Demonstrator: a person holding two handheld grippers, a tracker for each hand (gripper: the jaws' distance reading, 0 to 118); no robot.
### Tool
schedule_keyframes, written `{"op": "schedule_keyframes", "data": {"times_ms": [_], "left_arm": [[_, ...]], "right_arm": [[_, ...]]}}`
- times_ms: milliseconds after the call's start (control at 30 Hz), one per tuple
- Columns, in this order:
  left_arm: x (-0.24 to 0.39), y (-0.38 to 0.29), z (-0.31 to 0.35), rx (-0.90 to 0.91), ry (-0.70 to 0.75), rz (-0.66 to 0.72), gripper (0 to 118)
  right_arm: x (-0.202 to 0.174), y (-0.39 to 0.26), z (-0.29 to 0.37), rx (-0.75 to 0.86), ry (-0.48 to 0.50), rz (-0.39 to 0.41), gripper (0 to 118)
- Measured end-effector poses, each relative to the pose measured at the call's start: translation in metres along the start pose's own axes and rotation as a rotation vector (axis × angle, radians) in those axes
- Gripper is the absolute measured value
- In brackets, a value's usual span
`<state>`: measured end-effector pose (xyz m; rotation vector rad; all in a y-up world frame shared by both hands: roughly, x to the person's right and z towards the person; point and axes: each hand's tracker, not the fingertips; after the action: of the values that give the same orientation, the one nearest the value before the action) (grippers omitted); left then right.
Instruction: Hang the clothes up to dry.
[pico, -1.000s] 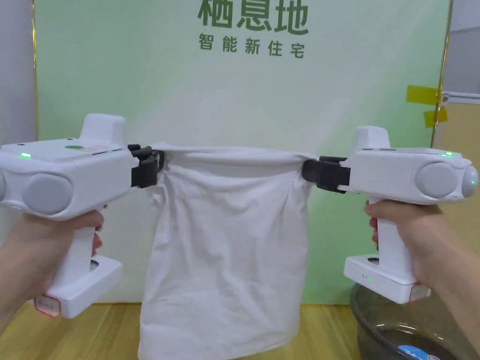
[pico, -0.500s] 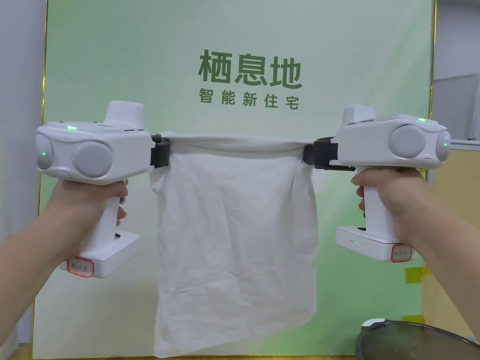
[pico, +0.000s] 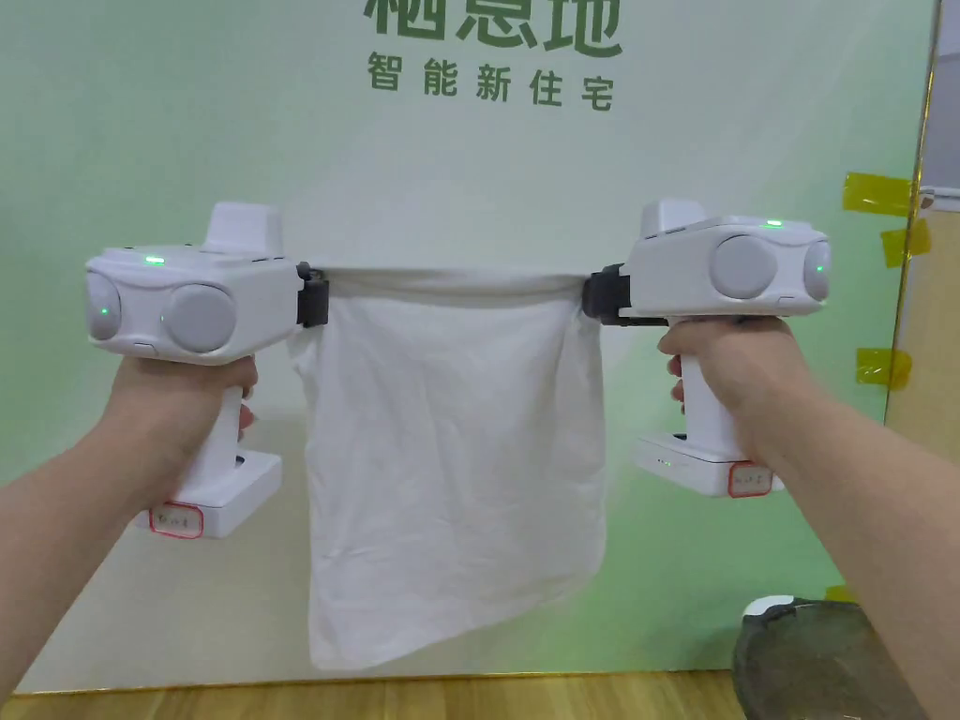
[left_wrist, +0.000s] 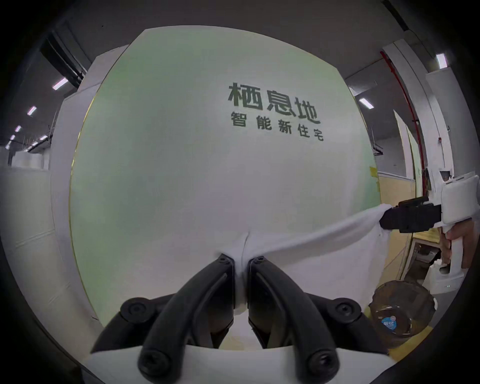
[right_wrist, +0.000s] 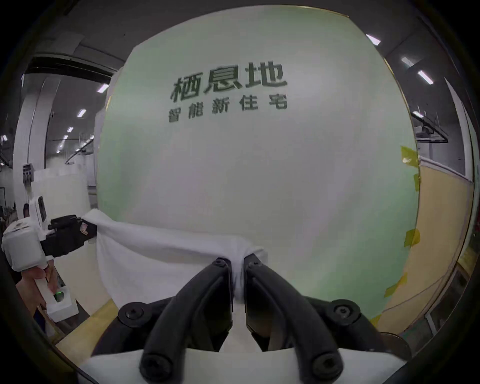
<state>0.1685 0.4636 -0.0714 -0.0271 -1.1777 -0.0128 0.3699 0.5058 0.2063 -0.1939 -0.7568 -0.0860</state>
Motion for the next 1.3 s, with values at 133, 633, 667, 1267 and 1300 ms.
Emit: {"op": "schedule_keyframes", "data": {"times_ms": [133,633,667,1267,1300], "left_arm": [[-0.001,-0.02,-0.02,-0.011,0.005,-0.009,9],[-0.013,-0.176,0.009,-0.289,-0.042,0.013,9],[-0.014,-0.186,0.022,-0.294,-0.052,0.022,9],[0.022,-0.313,0.294,-0.508,-0.178,0.166,9],[0.025,-0.321,0.307,-0.531,-0.186,0.142,9]], "right_arm": [[0.007,-0.022,-0.031,-0.012,-0.003,-0.016,7],[0.01,-0.193,-0.062,-0.25,0.05,-0.046,7],[0.009,-0.206,-0.055,-0.252,0.054,-0.046,7],[-0.032,-0.382,0.177,-0.432,0.18,-0.071,7],[-0.033,-0.391,0.189,-0.445,0.179,-0.077,7]]}}
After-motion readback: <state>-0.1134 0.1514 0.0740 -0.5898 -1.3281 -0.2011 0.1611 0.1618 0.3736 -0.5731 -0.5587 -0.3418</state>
